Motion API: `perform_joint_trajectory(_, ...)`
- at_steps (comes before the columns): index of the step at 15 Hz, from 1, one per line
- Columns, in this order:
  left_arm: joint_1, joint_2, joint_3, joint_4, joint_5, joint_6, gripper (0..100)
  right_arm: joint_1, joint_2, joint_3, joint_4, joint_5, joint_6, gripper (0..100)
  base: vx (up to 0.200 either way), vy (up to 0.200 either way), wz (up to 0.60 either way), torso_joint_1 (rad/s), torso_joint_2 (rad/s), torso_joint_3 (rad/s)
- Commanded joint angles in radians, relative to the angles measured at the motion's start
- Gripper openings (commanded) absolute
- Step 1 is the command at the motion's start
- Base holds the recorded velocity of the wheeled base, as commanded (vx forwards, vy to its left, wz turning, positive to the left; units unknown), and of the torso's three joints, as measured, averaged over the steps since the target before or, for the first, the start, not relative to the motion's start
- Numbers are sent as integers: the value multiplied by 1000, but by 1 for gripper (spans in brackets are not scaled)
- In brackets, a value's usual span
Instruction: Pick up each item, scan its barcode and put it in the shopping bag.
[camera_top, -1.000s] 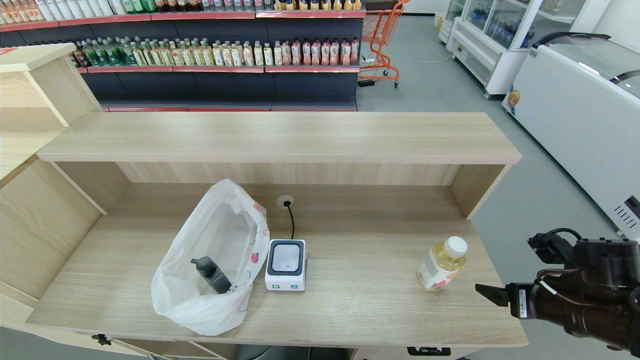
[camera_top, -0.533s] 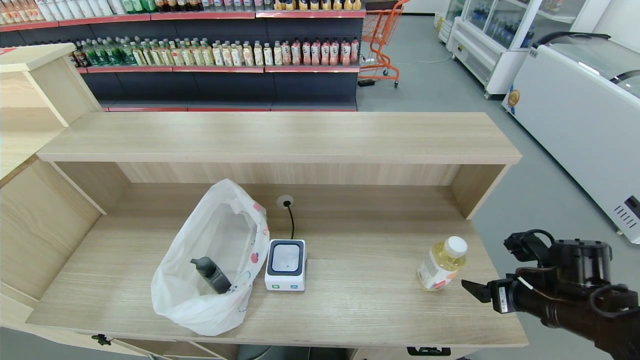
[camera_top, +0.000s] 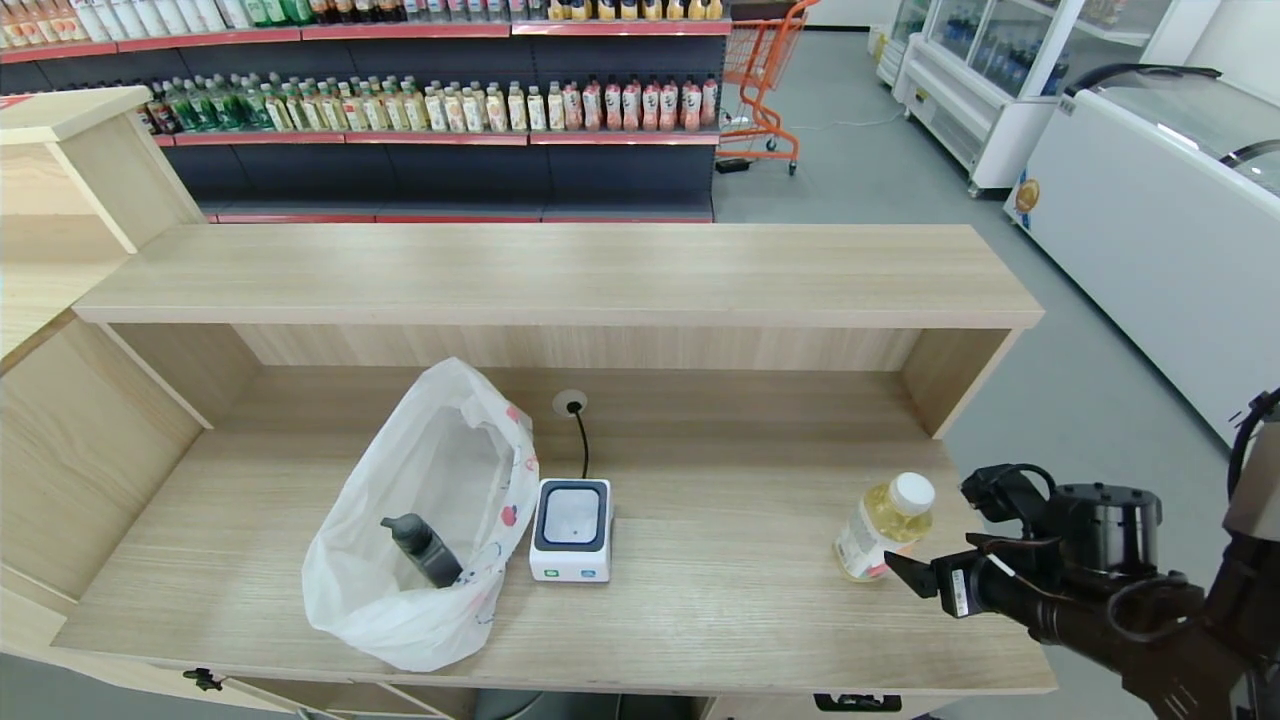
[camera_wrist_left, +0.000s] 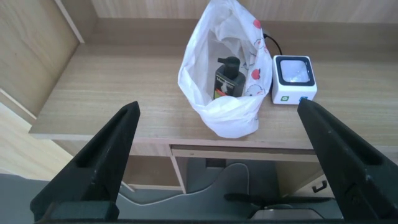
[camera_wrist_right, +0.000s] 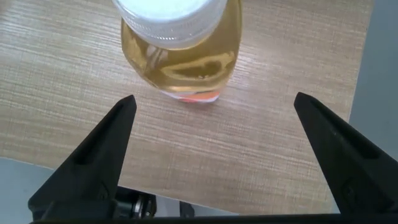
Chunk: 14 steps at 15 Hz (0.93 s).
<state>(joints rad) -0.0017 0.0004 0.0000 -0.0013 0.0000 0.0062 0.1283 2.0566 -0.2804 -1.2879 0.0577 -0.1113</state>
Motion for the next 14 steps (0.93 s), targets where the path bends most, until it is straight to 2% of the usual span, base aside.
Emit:
perform_joint_trajectory(1, 0, 0, 0, 0, 0, 0, 100, 16, 83, -8, -50, 1, -13, 100, 0, 0, 0, 0, 0, 0)
perform_joint_trajectory(6, 0, 0, 0, 0, 0, 0, 100, 53, 171, -16, -177, 2, -24, 100, 0, 0, 0, 0, 0, 0)
perform_joint_trajectory(14, 0, 0, 0, 0, 0, 0, 100, 68, 304, -131, -283, 37, -74, 100, 0, 0, 0, 0, 0, 0)
